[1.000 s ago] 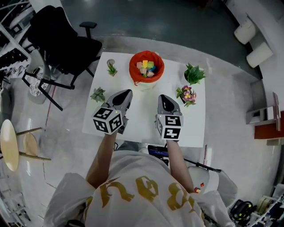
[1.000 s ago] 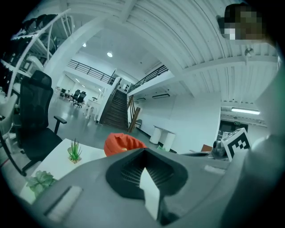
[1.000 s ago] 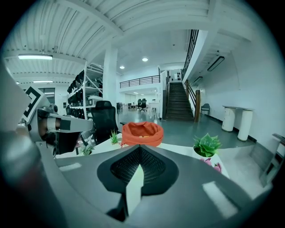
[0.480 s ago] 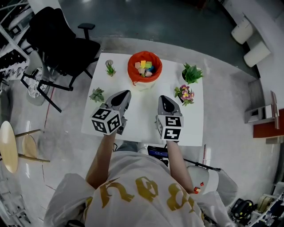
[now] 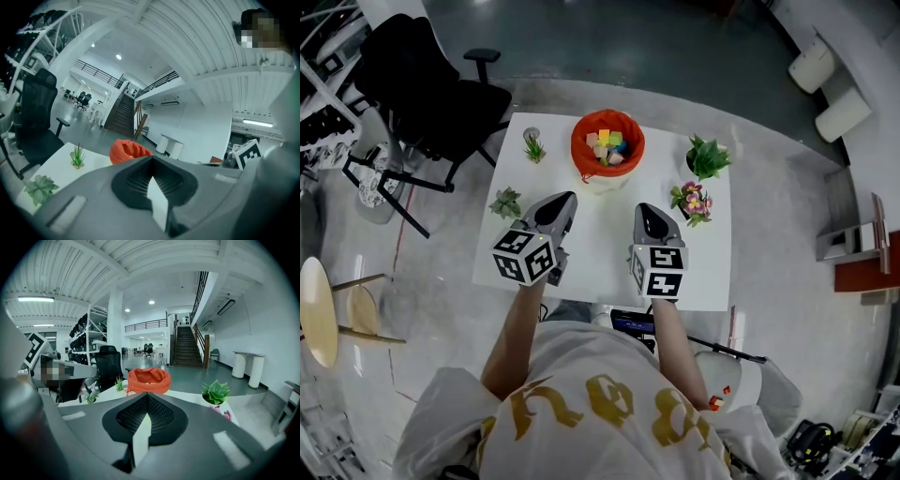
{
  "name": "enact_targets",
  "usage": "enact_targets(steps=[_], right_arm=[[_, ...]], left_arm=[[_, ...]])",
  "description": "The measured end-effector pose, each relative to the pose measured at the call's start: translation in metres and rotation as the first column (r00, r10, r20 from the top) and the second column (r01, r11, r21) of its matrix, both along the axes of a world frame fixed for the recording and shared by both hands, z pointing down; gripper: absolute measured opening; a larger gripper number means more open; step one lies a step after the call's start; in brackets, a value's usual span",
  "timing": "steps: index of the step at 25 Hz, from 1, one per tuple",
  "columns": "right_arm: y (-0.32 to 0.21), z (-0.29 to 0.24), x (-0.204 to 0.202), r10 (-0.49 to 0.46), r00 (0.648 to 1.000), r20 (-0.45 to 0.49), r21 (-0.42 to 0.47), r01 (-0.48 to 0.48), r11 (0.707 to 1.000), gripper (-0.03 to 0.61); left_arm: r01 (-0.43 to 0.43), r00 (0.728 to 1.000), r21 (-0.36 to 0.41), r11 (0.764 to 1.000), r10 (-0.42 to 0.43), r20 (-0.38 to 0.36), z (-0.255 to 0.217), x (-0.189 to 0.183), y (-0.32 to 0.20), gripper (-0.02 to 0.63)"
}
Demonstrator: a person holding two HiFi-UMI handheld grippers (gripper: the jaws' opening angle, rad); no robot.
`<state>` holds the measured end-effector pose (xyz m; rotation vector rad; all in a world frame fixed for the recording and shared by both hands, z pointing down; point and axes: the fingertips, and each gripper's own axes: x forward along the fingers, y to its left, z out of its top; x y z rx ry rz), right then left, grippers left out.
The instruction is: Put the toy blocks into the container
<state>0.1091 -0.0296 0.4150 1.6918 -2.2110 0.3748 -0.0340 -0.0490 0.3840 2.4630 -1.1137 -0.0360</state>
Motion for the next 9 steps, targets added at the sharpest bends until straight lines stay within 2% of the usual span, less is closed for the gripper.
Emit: enact_targets(steps=[9], right_arm=[[-0.0016, 0.0023, -0.0076, -0.018, 1.0, 0.006, -0.004, 0.018, 1.0, 0.025]], left_arm=[[0.014, 1.0, -0.003, 1.0, -0.014, 0.001, 0.0014, -0.0065, -0.0019, 0.0]])
